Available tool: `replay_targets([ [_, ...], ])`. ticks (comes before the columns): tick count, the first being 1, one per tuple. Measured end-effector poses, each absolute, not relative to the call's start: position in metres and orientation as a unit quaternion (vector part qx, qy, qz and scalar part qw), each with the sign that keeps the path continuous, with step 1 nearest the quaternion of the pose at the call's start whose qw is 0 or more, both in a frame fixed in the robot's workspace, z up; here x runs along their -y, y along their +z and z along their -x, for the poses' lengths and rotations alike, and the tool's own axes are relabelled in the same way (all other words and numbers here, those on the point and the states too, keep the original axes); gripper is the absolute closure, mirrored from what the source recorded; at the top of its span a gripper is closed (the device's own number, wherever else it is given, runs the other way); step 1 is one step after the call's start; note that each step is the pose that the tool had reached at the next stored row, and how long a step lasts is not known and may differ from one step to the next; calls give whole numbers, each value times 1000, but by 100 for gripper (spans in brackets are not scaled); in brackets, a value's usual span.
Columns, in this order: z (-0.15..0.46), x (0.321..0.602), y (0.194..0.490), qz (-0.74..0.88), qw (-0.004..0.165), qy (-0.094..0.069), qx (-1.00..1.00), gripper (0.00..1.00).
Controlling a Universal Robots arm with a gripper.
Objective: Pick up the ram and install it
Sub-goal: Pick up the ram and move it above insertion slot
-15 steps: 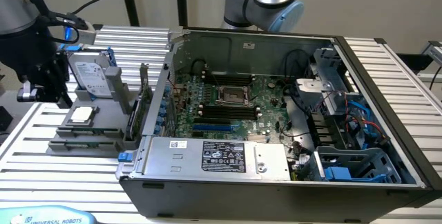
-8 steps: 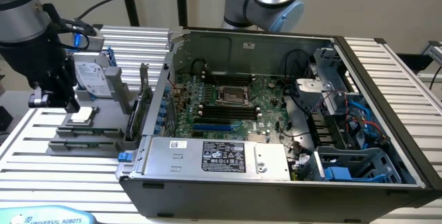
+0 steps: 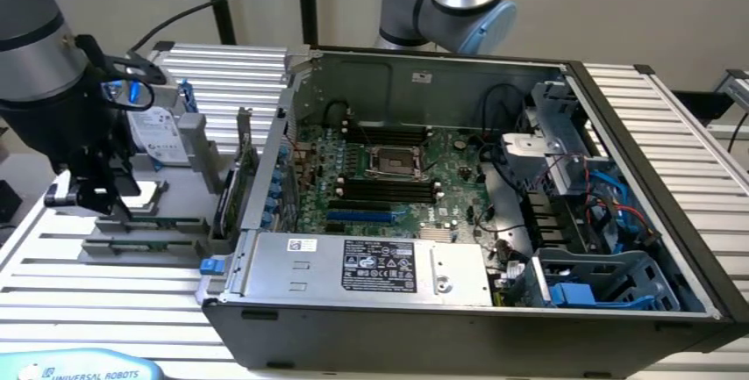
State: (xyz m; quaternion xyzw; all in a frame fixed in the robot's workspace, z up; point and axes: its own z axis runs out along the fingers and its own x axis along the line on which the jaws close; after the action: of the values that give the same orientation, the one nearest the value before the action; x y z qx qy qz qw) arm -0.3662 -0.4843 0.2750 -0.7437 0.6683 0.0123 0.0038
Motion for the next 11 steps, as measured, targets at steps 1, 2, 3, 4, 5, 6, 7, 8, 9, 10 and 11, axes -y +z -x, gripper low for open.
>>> replay_targets([
  [1, 366, 485, 273, 744, 4, 12, -668, 58],
  [2, 366, 485, 271, 744, 4, 12, -668, 58],
  [3, 366, 486, 270, 744, 4, 12, -668, 58],
  [4, 366, 486, 268, 744, 4, 12, -668, 58],
  [5, 366, 486, 266, 744, 4, 12, -668, 58],
  [6, 366, 486, 264, 744, 4, 12, -668, 58],
  [7, 366, 486, 262, 744, 4, 12, -668, 58],
  [8, 366, 486, 261, 744, 4, 12, -668, 58],
  [9, 366, 486, 259, 744, 4, 12, -668, 58],
  [10, 366, 486, 257, 744, 4, 12, -669, 58],
  [11, 366, 486, 255, 743, 4, 12, -669, 58],
])
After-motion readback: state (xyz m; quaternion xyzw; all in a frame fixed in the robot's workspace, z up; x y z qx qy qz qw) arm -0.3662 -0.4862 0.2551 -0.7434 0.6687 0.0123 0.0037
